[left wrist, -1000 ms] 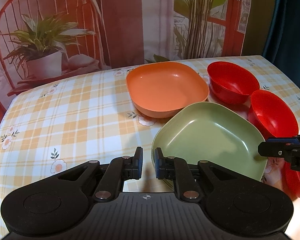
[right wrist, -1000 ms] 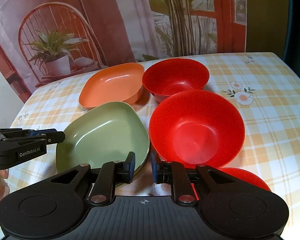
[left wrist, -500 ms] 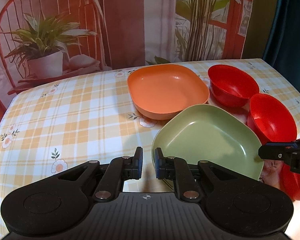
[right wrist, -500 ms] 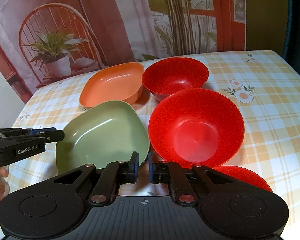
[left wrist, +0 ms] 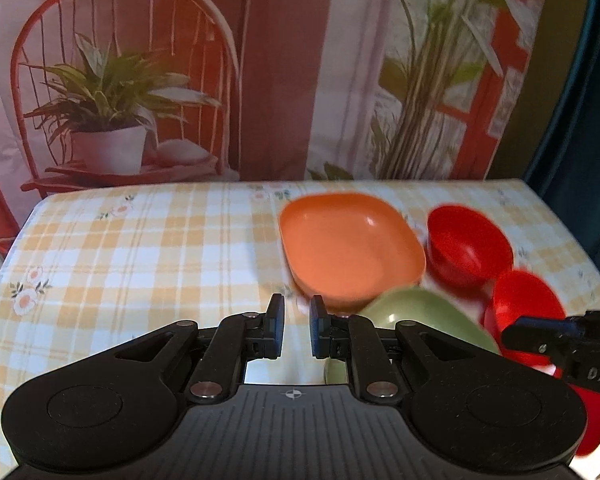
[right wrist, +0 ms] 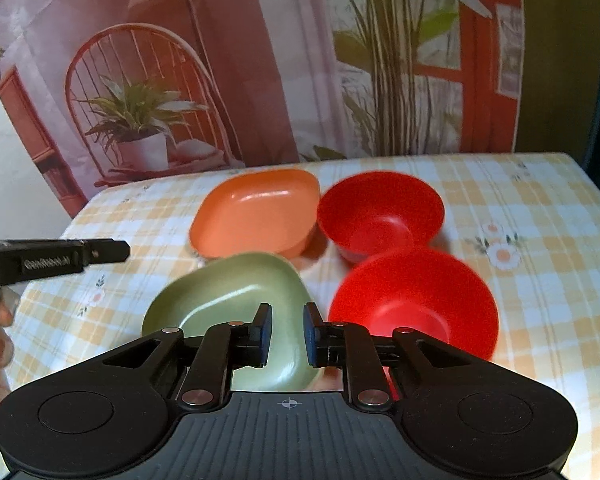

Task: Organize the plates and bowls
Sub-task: 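Move the left gripper to the rim of the orange plate, then grasp the orange plate rim with the left gripper and lift it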

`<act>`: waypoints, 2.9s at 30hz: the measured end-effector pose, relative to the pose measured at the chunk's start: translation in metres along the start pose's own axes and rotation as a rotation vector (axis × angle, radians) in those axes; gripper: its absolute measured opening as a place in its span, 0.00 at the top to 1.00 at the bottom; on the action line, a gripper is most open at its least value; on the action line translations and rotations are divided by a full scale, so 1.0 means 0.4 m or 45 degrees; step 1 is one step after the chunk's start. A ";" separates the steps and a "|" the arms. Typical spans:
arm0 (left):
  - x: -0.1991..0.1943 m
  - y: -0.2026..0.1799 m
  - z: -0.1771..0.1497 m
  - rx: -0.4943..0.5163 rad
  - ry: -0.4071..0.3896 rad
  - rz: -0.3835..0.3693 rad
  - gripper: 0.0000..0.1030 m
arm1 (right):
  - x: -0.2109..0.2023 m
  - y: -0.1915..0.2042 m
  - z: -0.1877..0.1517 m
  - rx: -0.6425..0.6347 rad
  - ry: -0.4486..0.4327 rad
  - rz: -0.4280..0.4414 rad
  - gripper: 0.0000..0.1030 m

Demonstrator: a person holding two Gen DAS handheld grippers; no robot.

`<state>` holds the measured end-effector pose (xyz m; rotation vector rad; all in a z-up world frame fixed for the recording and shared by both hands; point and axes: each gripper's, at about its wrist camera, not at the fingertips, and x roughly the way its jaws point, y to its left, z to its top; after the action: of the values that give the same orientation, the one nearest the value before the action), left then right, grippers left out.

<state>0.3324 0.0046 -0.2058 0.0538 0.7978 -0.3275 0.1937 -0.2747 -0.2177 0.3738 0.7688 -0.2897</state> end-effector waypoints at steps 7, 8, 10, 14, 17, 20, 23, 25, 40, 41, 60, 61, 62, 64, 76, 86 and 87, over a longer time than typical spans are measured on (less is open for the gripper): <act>0.052 0.022 0.078 -0.011 -0.024 -0.003 0.86 | 0.084 0.000 0.072 -0.011 0.016 0.024 0.83; 0.064 0.023 0.083 -0.013 -0.019 -0.009 0.86 | 0.098 -0.001 0.082 -0.003 0.022 0.026 0.83; 0.094 0.025 0.087 -0.021 0.000 -0.022 0.86 | 0.125 -0.001 0.097 0.013 0.029 0.022 0.83; 0.165 0.031 0.083 -0.067 0.067 -0.078 0.86 | 0.175 -0.015 0.116 0.062 0.054 0.016 0.83; 0.209 0.038 0.071 -0.087 0.101 -0.087 0.86 | 0.208 -0.030 0.122 0.118 0.081 0.026 0.83; 0.245 0.048 0.061 -0.113 0.127 -0.090 0.86 | 0.232 -0.034 0.128 0.134 0.097 0.032 0.83; 0.262 0.056 0.054 -0.126 0.134 -0.102 0.86 | 0.250 -0.031 0.129 0.141 0.110 0.034 0.83; 0.269 0.059 0.052 -0.129 0.133 -0.114 0.86 | 0.264 -0.033 0.129 0.159 0.118 0.032 0.83; 0.293 0.054 0.044 -0.109 0.112 -0.100 0.87 | 0.306 -0.038 0.140 0.279 0.100 0.051 0.82; 0.293 0.055 0.045 -0.106 0.111 -0.098 0.87 | 0.309 -0.038 0.143 0.288 0.100 0.056 0.81; 0.270 0.075 0.033 -0.100 0.091 -0.054 0.89 | 0.340 -0.005 0.165 0.180 0.104 0.001 0.83; 0.270 0.075 0.034 -0.100 0.091 -0.055 0.89 | 0.343 -0.002 0.166 0.171 0.108 0.004 0.84; 0.270 0.075 0.034 -0.098 0.091 -0.056 0.89 | 0.345 0.000 0.165 0.164 0.113 0.004 0.87; 0.270 0.075 0.034 -0.100 0.092 -0.054 0.88 | 0.346 0.003 0.163 0.158 0.111 -0.011 0.92; 0.141 0.071 0.048 -0.120 0.009 -0.048 0.88 | 0.263 0.038 0.196 0.052 0.025 0.051 0.94; -0.013 0.001 -0.002 -0.108 -0.002 -0.083 0.86 | 0.120 0.026 0.157 -0.029 0.012 0.088 0.95; -0.028 -0.009 -0.011 -0.102 -0.005 -0.085 0.85 | 0.105 0.023 0.149 -0.039 0.013 0.086 0.95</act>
<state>0.3208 0.0048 -0.2005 -0.0489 0.8092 -0.3583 0.2628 -0.2972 -0.2066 0.3716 0.7681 -0.2123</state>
